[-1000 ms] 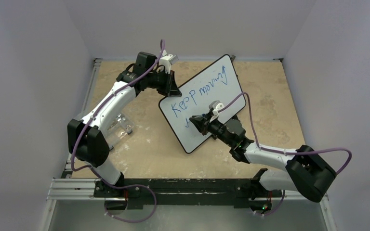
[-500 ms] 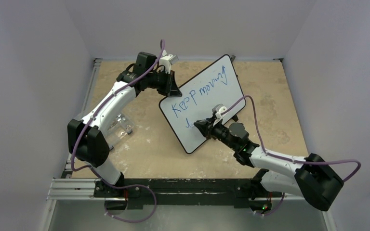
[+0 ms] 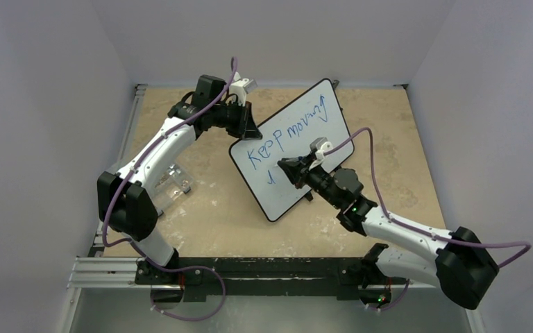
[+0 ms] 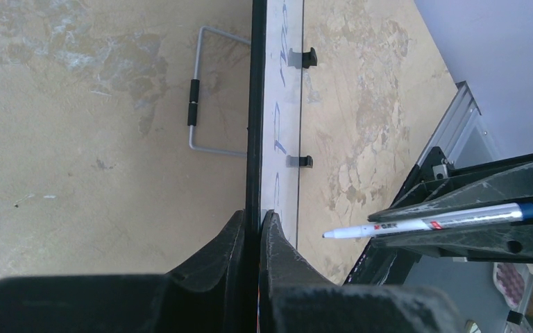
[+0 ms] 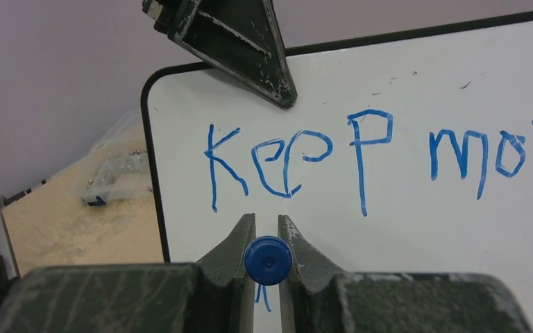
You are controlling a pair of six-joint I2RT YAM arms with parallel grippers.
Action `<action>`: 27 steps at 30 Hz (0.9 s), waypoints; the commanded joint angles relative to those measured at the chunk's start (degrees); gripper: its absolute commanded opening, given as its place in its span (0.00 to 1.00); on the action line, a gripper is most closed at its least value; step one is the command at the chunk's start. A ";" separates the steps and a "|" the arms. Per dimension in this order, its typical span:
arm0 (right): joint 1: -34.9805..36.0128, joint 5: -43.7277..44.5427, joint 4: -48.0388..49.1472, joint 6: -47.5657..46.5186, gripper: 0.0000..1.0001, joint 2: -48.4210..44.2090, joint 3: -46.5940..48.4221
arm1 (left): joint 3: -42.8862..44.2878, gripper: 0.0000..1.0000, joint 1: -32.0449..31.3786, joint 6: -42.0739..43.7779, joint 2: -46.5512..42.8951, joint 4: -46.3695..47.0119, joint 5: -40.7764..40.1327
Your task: Write a sentence on the whiteboard
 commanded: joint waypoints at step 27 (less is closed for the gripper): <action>-0.09 2.79 4.06 1.42 0.00 10.52 0.61 | -0.07 0.00 0.65 3.62 -0.32 -2.10 -11.18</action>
